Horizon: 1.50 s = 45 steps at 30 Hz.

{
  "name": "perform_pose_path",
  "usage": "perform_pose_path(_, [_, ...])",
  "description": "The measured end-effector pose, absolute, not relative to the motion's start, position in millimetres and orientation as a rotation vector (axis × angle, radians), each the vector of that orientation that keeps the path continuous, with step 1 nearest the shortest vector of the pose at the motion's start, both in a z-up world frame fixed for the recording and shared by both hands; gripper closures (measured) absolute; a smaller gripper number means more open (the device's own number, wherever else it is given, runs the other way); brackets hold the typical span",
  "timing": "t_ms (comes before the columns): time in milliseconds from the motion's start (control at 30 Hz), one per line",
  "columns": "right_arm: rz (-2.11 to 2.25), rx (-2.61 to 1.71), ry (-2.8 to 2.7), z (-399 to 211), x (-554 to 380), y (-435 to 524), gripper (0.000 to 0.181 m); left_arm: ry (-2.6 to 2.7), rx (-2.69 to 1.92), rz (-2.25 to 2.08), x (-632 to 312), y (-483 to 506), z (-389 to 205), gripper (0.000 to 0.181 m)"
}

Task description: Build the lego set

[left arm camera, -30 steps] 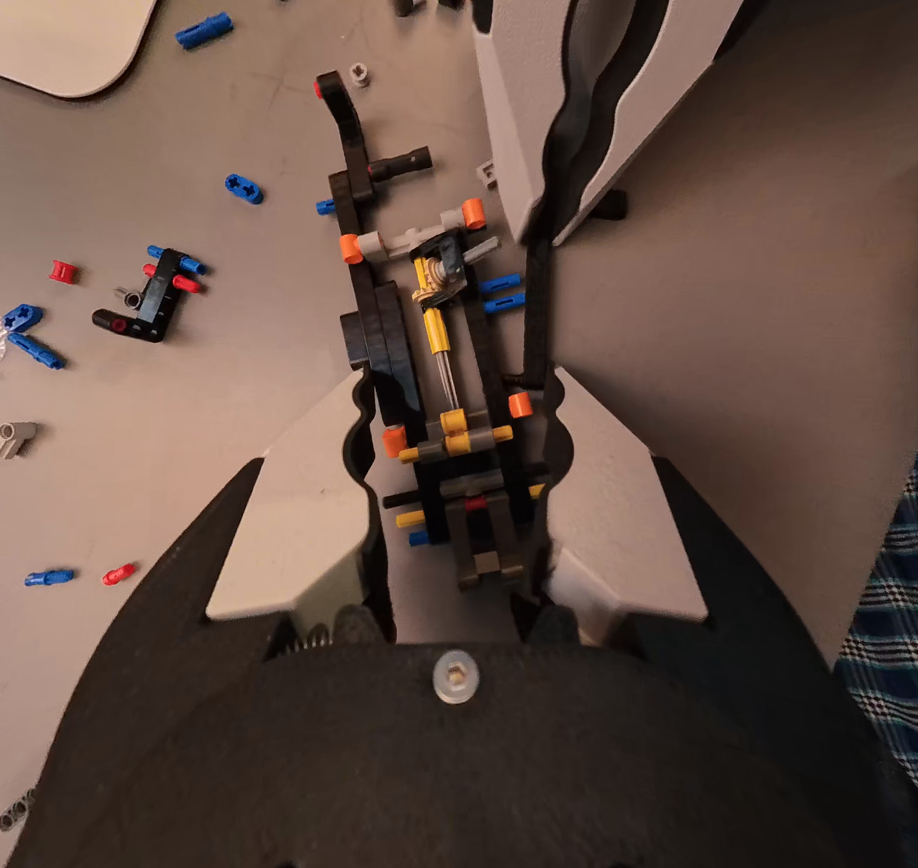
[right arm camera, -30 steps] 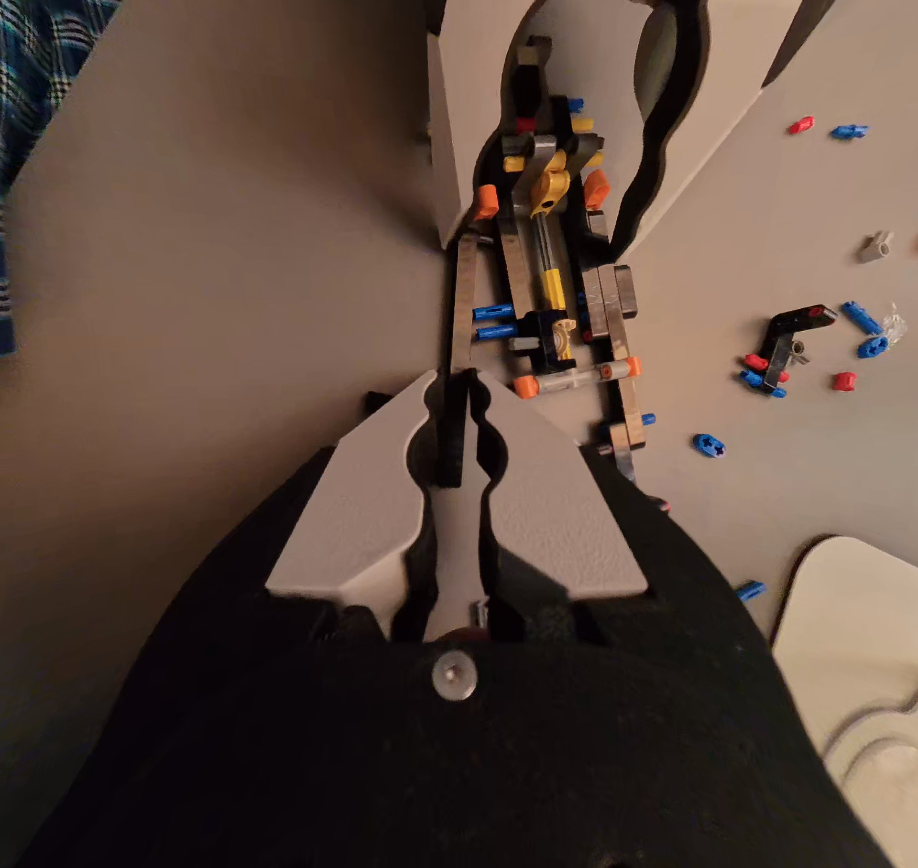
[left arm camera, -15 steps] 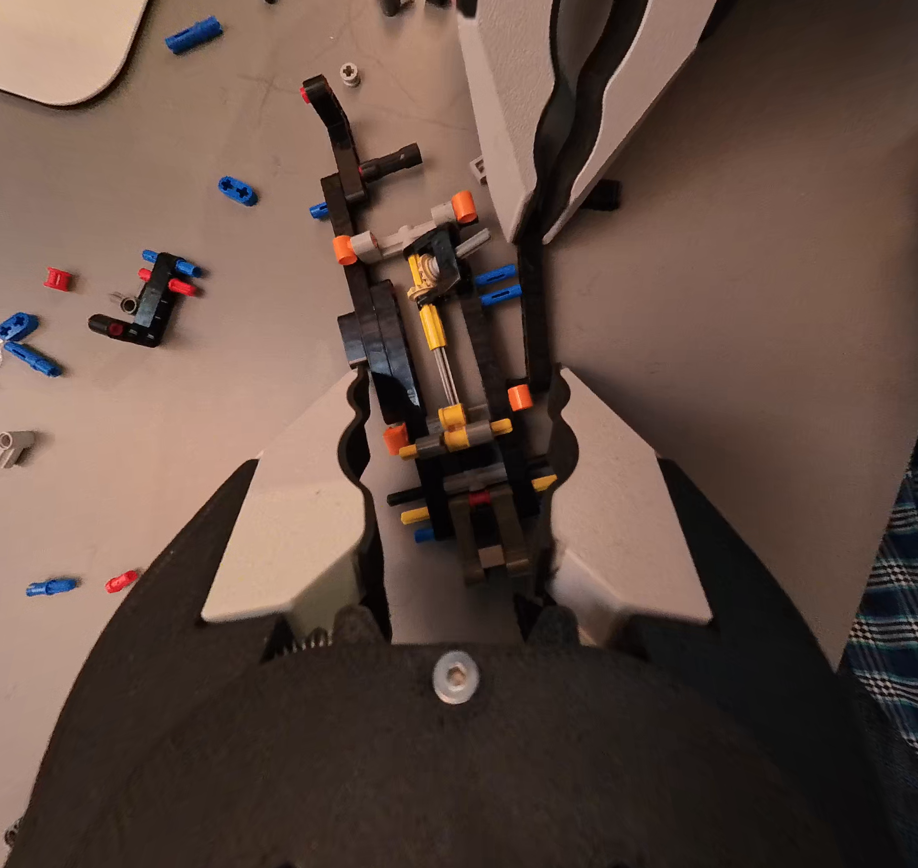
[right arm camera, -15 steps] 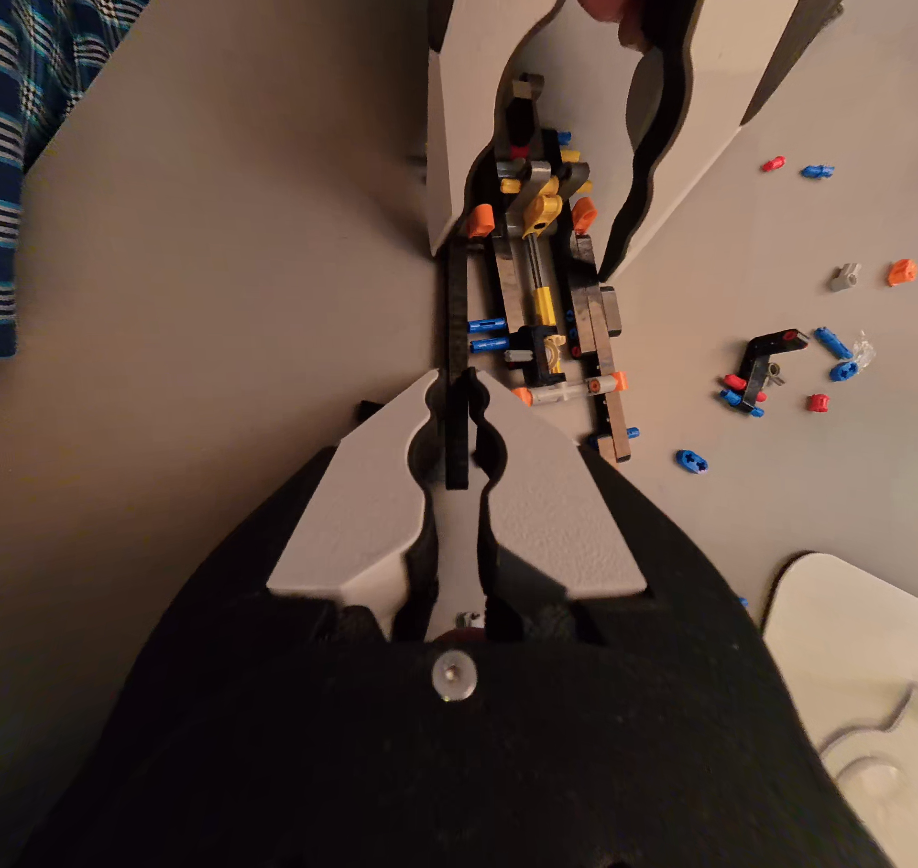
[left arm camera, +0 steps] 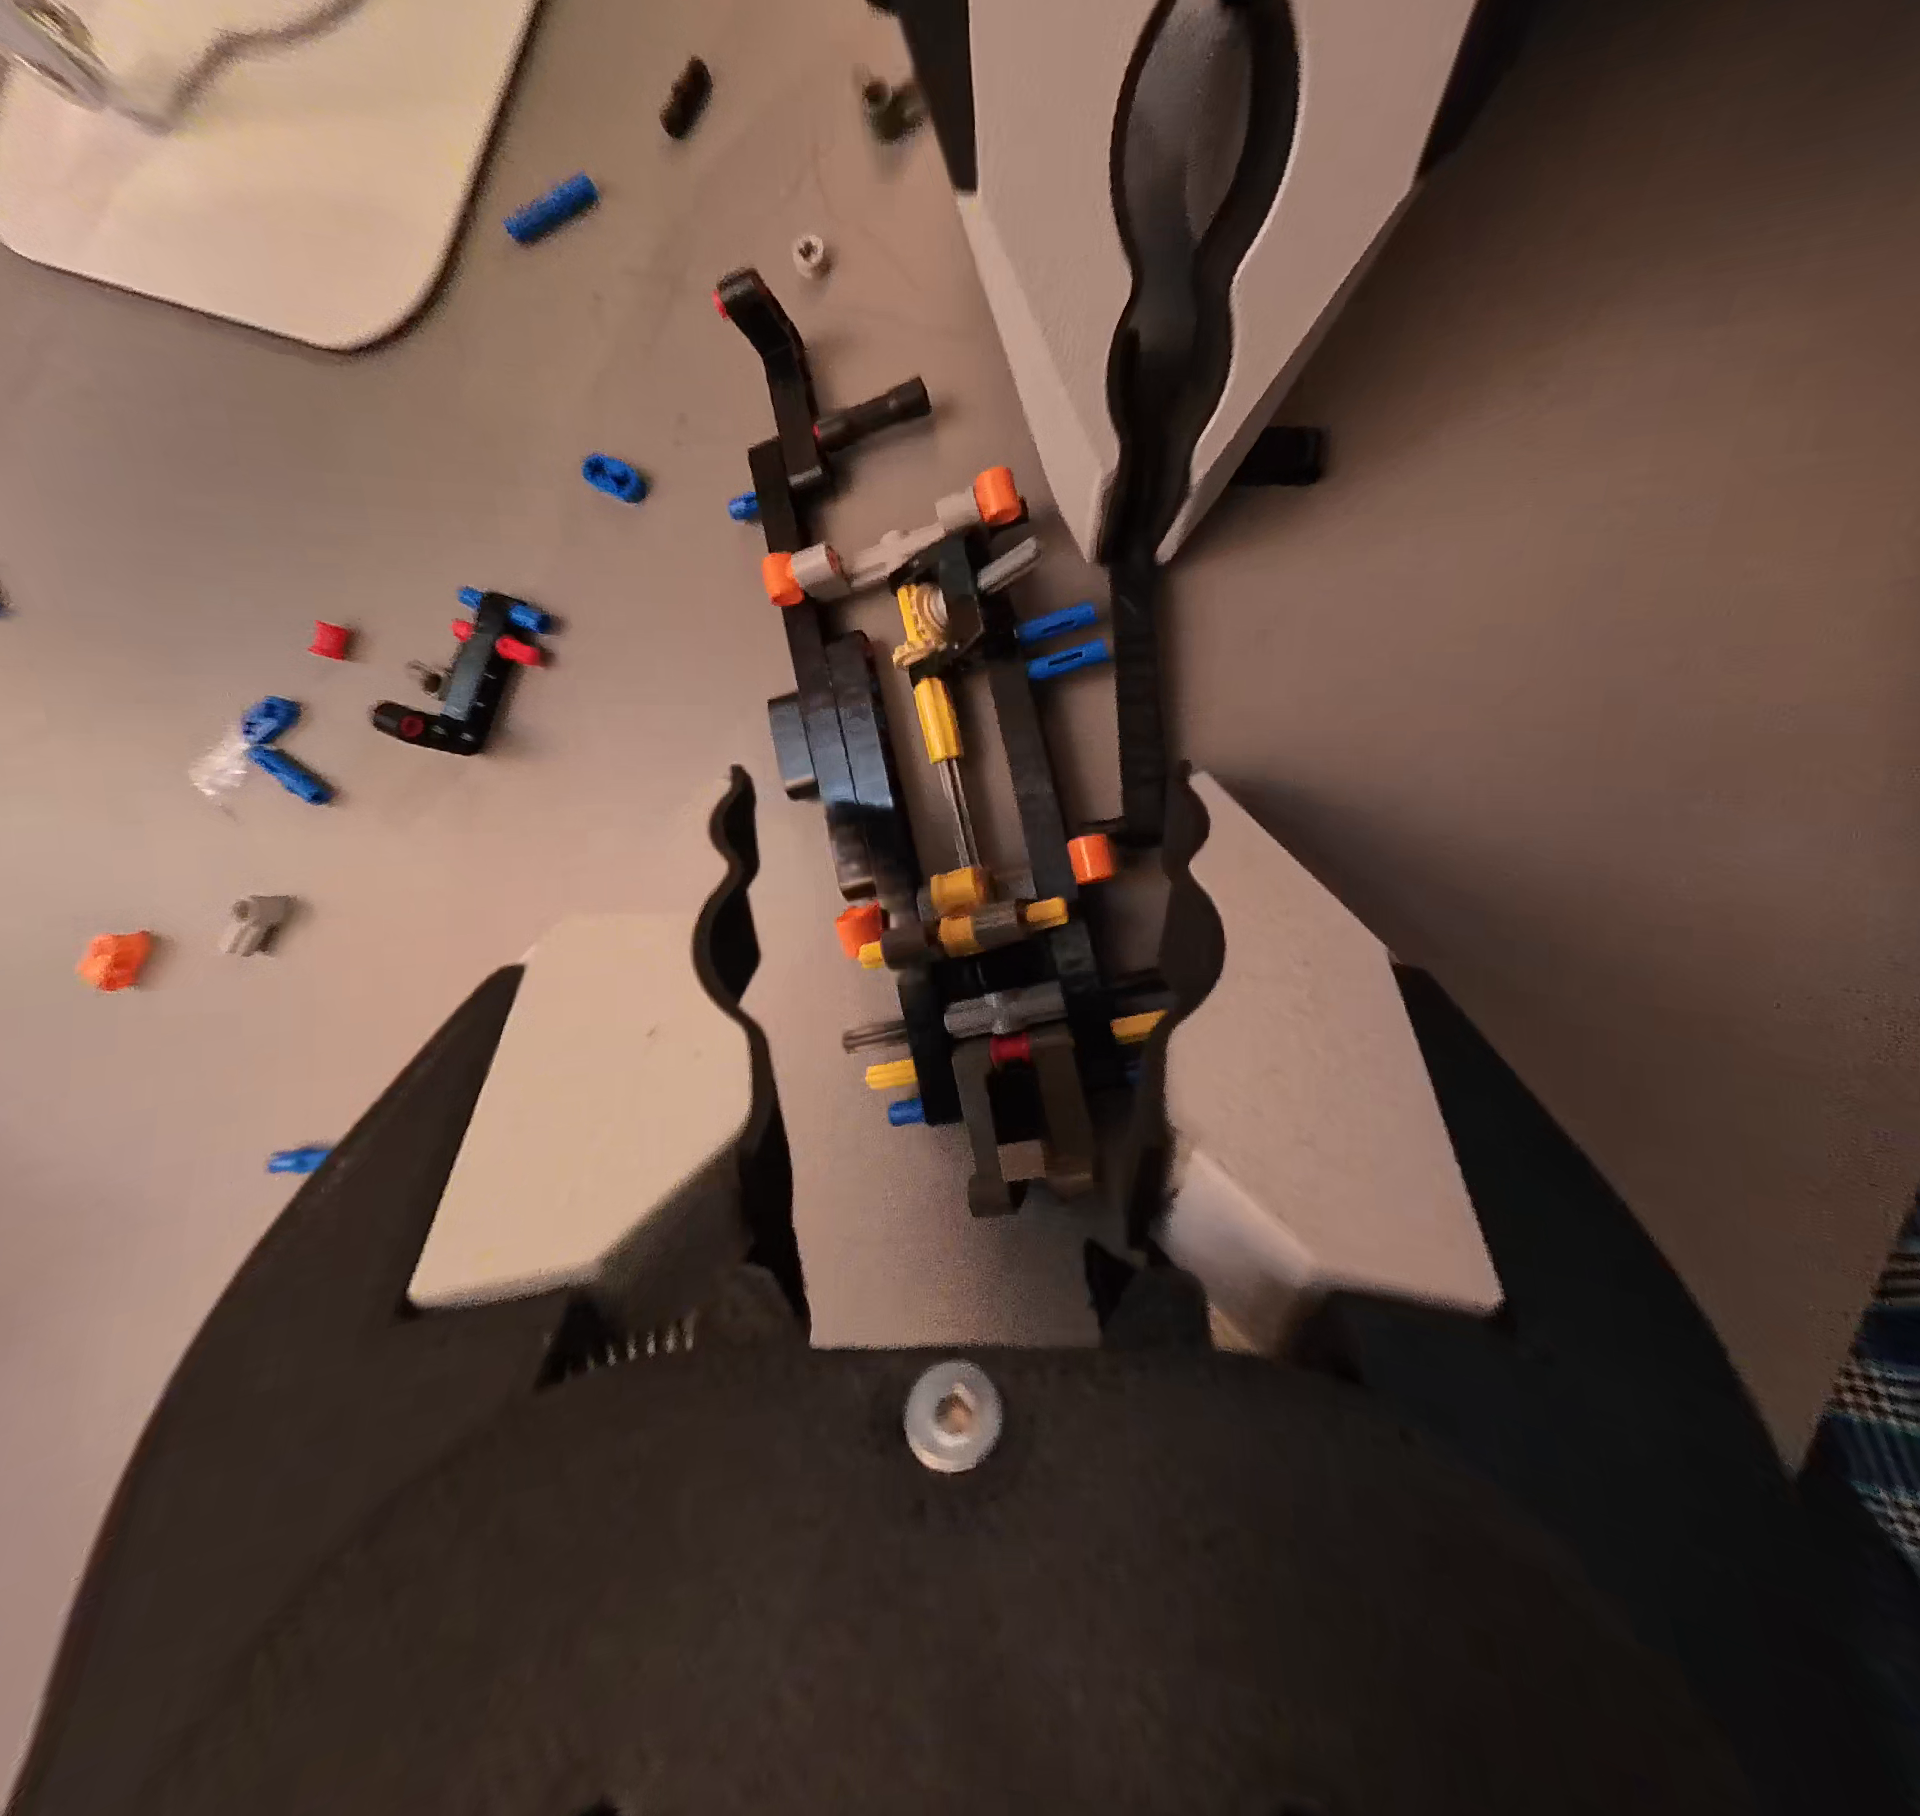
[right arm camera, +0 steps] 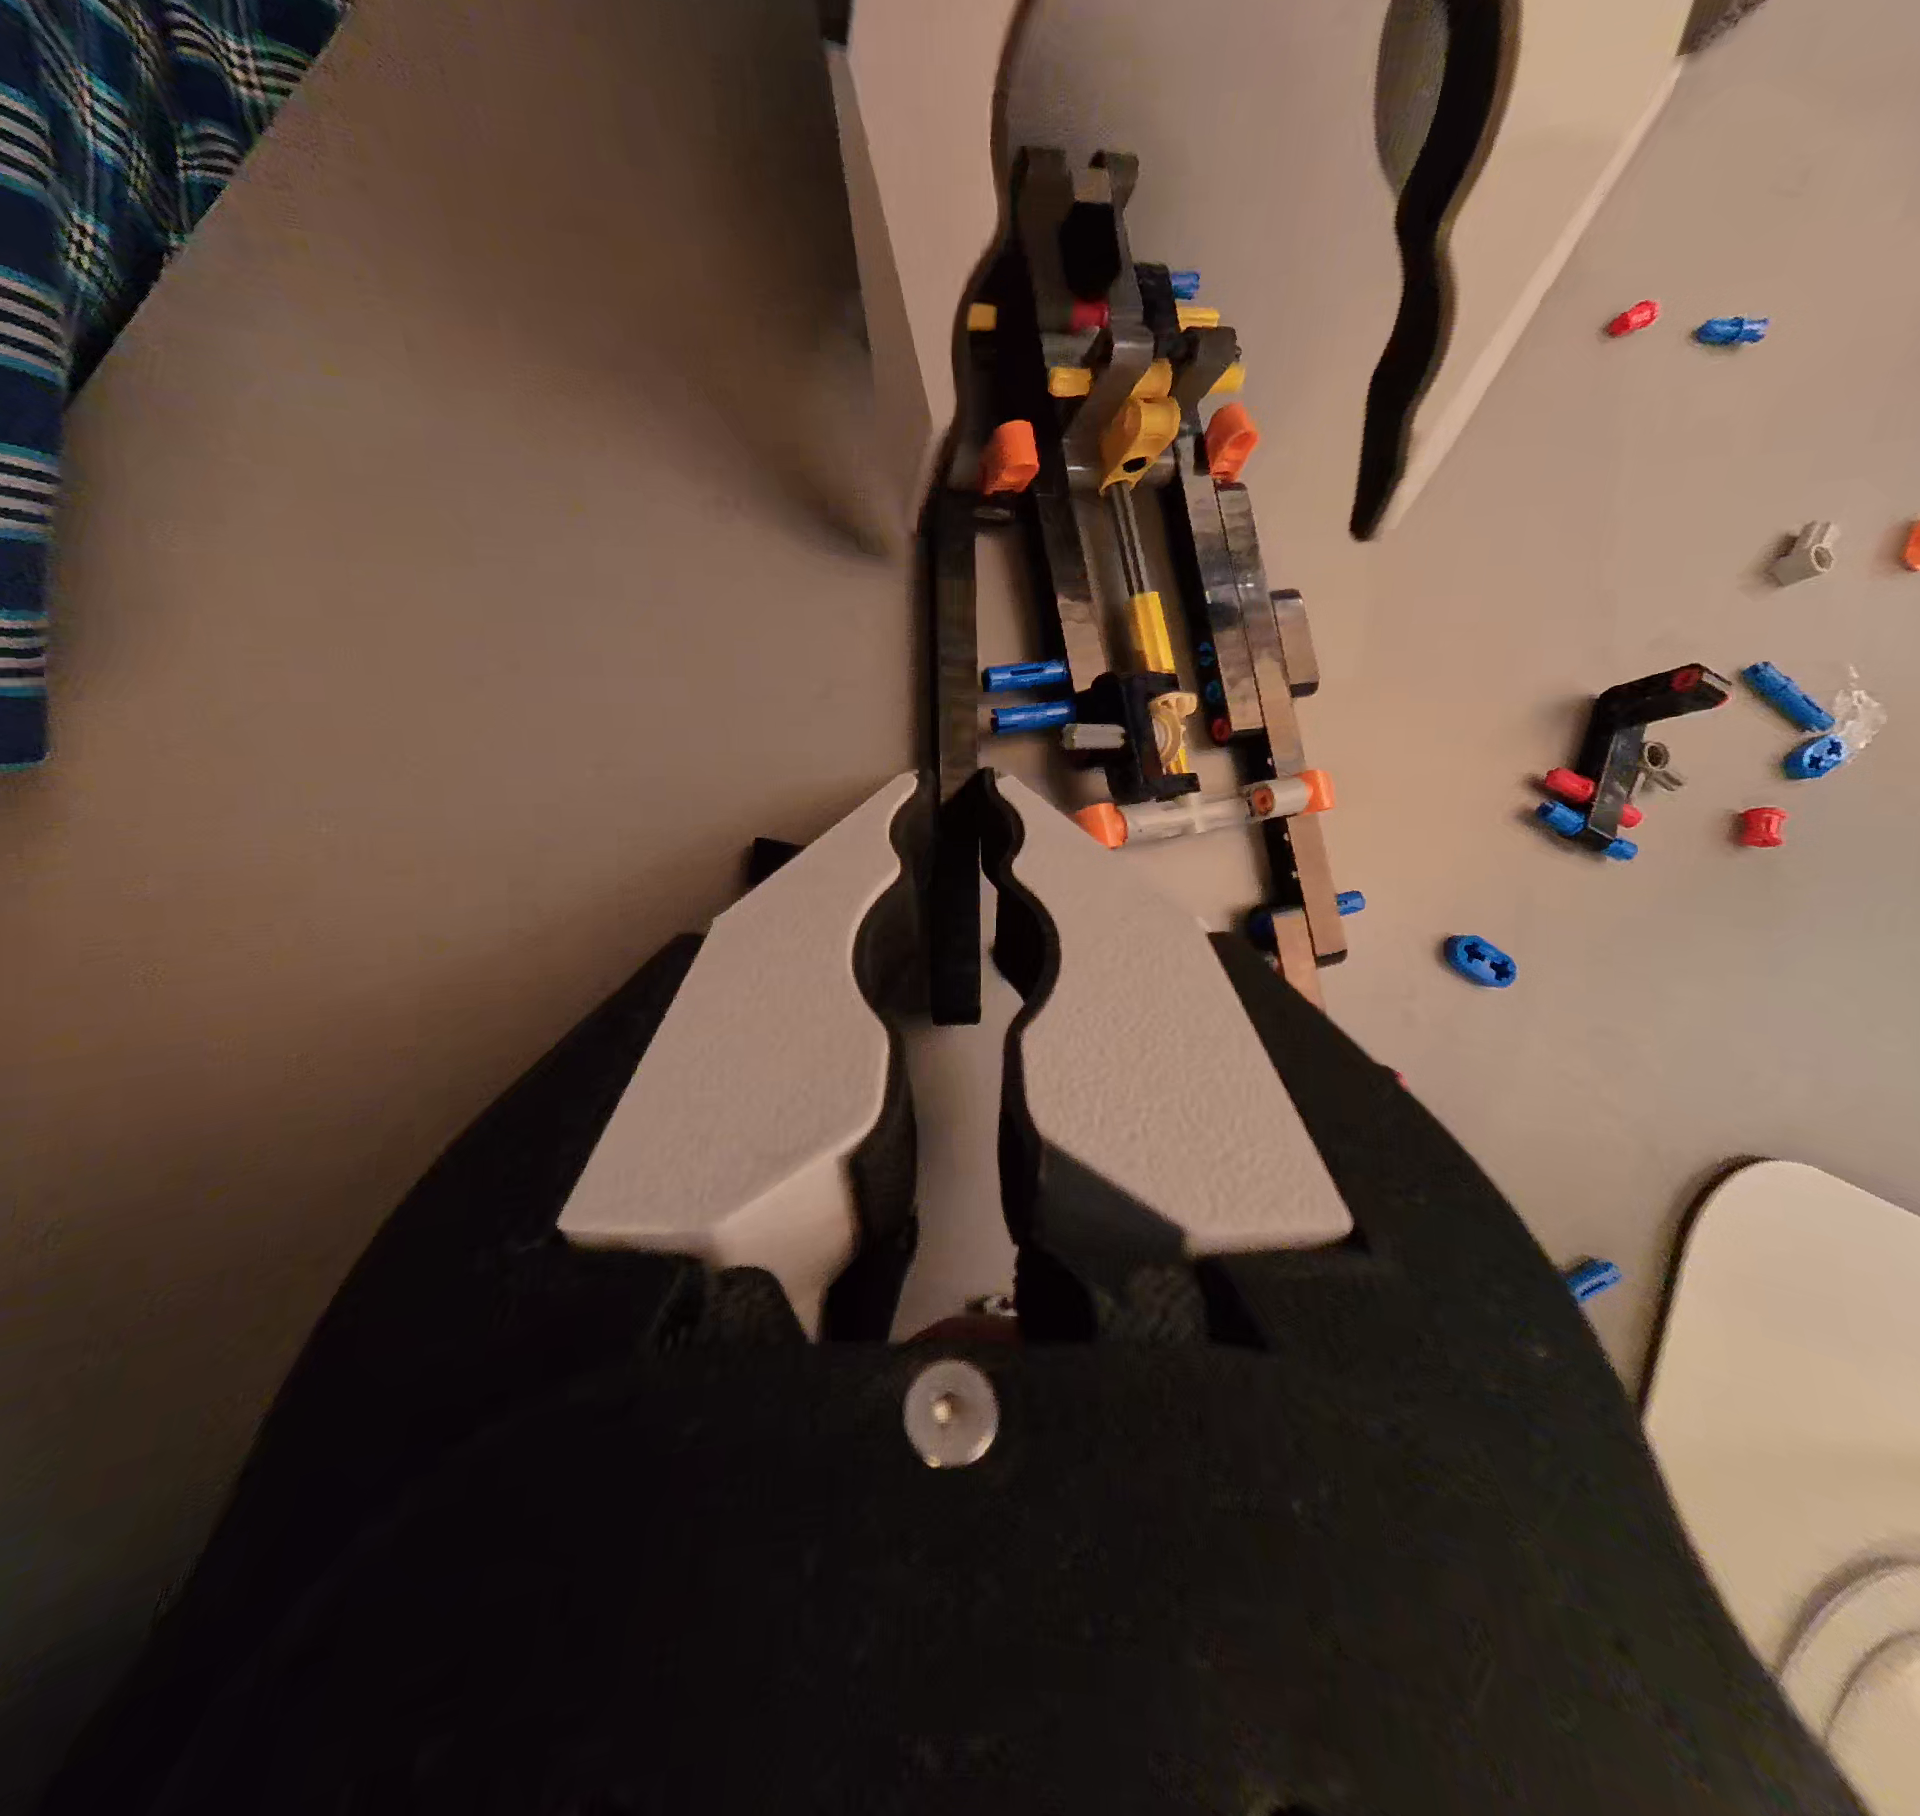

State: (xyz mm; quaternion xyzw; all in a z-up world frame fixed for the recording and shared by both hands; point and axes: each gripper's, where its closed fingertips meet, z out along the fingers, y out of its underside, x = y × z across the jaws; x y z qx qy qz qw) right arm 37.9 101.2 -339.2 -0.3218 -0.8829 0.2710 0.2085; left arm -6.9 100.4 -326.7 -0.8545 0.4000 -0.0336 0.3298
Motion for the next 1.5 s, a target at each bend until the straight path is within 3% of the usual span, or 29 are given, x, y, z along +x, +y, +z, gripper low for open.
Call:
perform_pose_path(33, [0.745, -0.897, -2.459, -340.6, 38.2, 101.9, 0.176, 1.042, -2.211, -0.07, -4.4, 100.8, -321.1, 0.107])
perform_pose_path(300, [0.757, -0.888, -2.443, -340.5, 36.6, 101.8, 0.176, 1.134, -2.215, 0.011, 16.3, 92.4, -332.0, 0.146])
perform_pose_path(433, [0.772, -0.887, -2.437, -340.7, 37.3, 100.9, 0.176, 1.127, -2.231, 0.05, 16.3, 94.0, -337.6, 0.152])
perform_pose_path(1500, [0.689, -0.819, -2.402, -340.2, 36.4, 106.2, 0.176, 1.136, -2.206, -0.018, 14.9, 96.5, -339.0, 0.154])
